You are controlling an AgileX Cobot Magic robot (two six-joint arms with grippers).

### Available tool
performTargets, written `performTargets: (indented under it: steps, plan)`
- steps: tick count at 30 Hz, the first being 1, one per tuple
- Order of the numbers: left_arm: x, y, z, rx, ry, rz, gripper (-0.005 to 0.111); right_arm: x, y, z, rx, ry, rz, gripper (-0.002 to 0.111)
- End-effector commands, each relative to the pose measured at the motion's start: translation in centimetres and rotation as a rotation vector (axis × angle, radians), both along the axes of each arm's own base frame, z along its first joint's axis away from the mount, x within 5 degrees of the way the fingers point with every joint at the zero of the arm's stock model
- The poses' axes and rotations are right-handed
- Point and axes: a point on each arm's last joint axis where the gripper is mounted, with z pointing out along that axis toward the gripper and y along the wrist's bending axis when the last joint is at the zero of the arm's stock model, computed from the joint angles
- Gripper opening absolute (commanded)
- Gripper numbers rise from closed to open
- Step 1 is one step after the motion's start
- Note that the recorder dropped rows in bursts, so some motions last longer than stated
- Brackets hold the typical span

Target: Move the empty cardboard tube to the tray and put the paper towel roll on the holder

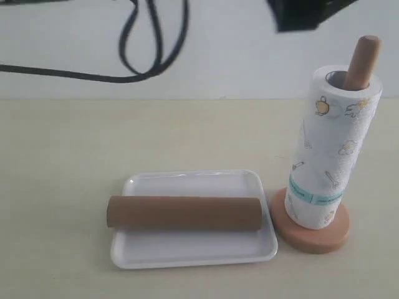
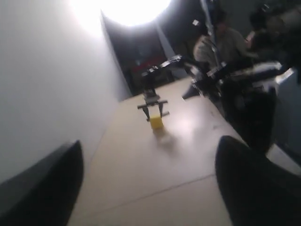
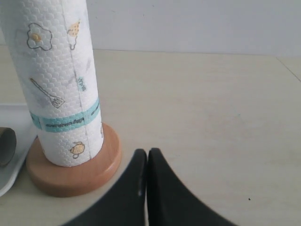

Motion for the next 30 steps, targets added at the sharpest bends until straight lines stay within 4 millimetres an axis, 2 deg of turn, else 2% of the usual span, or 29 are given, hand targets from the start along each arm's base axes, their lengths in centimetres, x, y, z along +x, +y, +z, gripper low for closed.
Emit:
performTargets:
  steps: [1,3,7,10,21,30]
  plan:
    - [-0.8,2.9,0.6,0.154,-0.206,-0.078,0.044,0.0,0.0,0.1,-0.003,-0.009,0.003,0.0]
    - [-0.8,3.6,1.0,0.152,-0.212,-0.083,0.03,0.0,0.0,0.1,-0.003,-0.009,0.003,0.0]
    - [-1.1,4.6,1.3,0.15,-0.094,-0.153,0.004,0.0,0.0,0.1,-0.003,-0.009,0.003,0.0]
    - [-0.5,5.4,1.4,0.165,0.027,-0.135,0.004,0.0,0.0,0.1,-0.003,-0.009,0.003,0.0]
    - [3.4,10.5,1.9,0.14,0.23,0.053,0.004,0.0,0.0,0.1,-0.003,-0.009,0.003,0.0]
    - [3.7,10.9,1.9,0.138,0.229,0.073,0.004,0.0,0.0,0.1,-0.003,-0.009,0.003,0.0]
